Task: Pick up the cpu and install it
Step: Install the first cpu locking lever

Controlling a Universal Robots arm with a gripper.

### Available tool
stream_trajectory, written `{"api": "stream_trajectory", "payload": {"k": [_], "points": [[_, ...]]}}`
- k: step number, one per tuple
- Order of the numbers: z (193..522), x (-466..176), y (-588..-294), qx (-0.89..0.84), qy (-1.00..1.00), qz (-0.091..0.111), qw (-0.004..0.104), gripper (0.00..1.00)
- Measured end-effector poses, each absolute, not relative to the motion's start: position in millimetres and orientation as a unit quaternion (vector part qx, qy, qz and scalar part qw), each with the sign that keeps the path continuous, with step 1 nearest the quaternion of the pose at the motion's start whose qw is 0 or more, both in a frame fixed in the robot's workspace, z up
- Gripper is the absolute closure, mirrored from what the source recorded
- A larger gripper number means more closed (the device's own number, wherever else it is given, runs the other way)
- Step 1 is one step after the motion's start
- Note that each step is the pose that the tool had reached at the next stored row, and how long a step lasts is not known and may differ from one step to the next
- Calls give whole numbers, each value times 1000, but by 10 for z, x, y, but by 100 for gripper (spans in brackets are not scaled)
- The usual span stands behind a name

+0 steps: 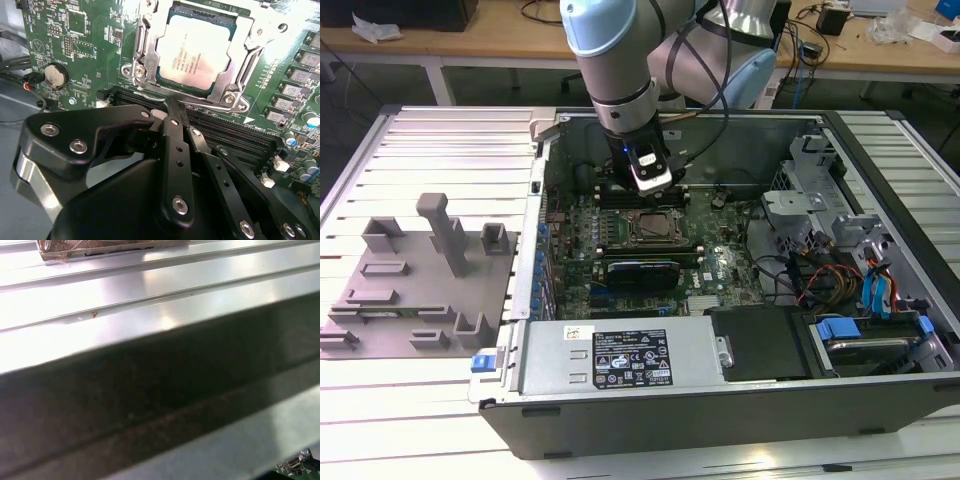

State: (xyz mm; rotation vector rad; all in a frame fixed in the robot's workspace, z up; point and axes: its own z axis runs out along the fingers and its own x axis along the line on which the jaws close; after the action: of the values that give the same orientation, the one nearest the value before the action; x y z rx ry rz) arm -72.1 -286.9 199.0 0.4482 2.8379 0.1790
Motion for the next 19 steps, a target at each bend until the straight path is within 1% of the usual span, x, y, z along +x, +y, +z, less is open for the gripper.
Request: {"api": "stream_trajectory", "payload": {"k": [19], "points": [[1982, -721, -2827, 213, 966, 52, 135, 89]]}}
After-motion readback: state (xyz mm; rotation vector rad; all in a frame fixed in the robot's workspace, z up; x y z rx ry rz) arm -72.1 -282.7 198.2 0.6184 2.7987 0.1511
